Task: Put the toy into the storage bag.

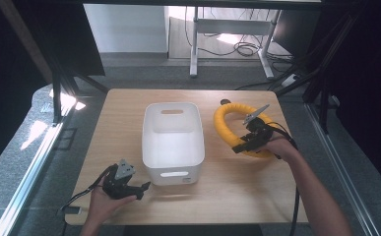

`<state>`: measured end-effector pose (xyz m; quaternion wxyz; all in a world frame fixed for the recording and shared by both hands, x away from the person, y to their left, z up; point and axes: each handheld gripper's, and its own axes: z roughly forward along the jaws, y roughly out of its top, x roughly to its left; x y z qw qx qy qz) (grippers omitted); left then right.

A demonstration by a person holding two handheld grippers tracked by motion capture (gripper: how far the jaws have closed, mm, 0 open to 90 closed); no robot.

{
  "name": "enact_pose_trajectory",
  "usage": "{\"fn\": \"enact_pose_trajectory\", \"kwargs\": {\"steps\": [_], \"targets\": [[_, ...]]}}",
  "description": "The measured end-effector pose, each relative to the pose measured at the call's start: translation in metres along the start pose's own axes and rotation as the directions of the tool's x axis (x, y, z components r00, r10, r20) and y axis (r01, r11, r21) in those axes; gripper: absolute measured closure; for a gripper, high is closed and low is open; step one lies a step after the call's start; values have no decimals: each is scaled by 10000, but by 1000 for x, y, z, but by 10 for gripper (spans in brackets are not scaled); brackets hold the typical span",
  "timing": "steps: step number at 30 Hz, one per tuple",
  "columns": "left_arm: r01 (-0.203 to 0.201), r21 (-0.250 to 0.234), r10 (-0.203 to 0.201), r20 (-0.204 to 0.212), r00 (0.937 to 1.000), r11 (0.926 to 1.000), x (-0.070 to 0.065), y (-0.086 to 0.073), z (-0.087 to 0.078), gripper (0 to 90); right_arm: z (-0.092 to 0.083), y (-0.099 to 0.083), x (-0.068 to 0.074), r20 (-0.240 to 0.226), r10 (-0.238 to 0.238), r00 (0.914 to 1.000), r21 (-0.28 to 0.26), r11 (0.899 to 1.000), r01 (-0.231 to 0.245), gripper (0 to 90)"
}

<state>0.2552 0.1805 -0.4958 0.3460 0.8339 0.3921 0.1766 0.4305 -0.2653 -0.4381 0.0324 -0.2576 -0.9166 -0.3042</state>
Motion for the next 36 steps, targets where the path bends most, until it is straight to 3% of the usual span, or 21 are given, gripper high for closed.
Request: {"fn": "enact_pose_trajectory", "kwargs": {"steps": [8,13,31,36], "targets": [[-2,-12,2,3,10000,10000,0,0,0,157,-13,0,1,-247,172,9995,-936,9954,-195,514],[-3,-6,3,-1,10000,10000,0,0,1,157,-22,2,1,-436,220,9988,-1645,9860,-289,514],[10,-12,-10,-9,10000,10000,0,0,1,157,-37,5,9,-458,77,9989,-2524,9674,-191,516],[23,-21,-23,-27,10000,10000,0,0,0,157,-45,10,14,-434,-106,9990,-2946,9556,-27,516]]}}
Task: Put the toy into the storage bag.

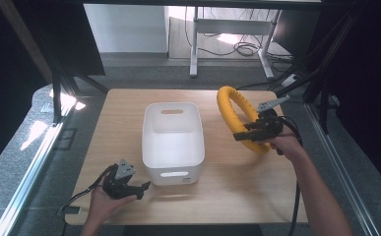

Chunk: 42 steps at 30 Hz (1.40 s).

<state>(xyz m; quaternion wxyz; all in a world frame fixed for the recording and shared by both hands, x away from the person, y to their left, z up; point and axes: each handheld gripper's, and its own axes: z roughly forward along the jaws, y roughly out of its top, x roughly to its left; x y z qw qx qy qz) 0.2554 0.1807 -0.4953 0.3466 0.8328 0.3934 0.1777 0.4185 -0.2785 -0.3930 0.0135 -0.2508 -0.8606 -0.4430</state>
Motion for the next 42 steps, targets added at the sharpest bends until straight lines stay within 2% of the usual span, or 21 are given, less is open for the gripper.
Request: {"fn": "enact_pose_trajectory", "kwargs": {"steps": [19,42], "targets": [[-21,4,21,-28,10000,10000,0,0,0,157,-6,8,17,-312,-345,9989,-785,9964,320,515],[-14,-39,14,-31,10000,10000,0,1,0,157,-11,25,37,-422,-921,9949,-1650,9827,840,515]]}}
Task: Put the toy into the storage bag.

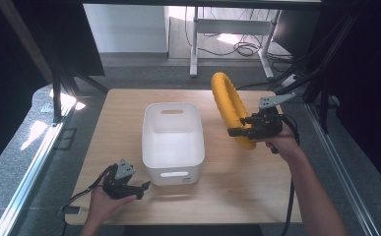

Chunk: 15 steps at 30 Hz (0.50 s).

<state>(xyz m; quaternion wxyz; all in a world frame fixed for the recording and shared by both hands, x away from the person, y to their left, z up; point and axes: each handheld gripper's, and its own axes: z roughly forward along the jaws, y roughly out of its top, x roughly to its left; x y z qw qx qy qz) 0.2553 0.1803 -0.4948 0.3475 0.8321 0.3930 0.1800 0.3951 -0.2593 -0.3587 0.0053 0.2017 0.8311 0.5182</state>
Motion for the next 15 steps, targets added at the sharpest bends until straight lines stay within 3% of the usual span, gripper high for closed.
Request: {"fn": "enact_pose_trajectory", "kwargs": {"steps": [15], "targets": [[-1,10,1,-15,10000,10000,0,0,0,154,3,16,14,-158,-406,9991,-316,9987,401,514]]}}
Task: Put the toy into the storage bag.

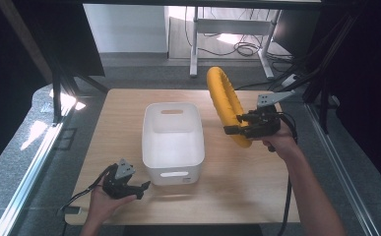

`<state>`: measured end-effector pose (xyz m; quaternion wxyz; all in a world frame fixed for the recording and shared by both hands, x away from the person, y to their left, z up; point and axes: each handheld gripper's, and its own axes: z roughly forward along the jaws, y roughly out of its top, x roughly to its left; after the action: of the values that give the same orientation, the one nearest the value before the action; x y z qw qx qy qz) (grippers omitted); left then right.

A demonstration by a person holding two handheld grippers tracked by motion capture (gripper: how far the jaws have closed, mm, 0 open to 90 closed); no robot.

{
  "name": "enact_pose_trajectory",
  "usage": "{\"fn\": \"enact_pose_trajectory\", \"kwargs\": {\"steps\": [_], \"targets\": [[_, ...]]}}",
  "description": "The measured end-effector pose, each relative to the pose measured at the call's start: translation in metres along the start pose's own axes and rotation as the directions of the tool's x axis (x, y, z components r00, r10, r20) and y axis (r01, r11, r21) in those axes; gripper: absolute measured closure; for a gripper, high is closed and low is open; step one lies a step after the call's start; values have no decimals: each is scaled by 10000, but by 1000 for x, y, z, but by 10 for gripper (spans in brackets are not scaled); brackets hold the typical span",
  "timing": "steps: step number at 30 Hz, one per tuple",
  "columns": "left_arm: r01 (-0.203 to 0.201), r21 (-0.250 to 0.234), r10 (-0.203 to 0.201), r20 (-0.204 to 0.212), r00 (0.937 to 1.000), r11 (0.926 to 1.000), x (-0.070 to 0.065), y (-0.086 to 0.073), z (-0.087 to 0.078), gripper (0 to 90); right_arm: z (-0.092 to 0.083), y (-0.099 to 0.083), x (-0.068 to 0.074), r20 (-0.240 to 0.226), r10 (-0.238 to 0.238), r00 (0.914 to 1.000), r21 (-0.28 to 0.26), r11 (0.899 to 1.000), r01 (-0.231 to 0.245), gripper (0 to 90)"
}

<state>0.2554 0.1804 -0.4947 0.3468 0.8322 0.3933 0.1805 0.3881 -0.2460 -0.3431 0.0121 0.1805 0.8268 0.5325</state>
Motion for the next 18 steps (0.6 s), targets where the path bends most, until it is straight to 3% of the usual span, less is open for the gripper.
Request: {"fn": "enact_pose_trajectory", "kwargs": {"steps": [18], "targets": [[53,-86,-52,142,9999,9999,1,1,-2,154,3,25,14,-285,-499,9983,-322,9983,490,514]]}}
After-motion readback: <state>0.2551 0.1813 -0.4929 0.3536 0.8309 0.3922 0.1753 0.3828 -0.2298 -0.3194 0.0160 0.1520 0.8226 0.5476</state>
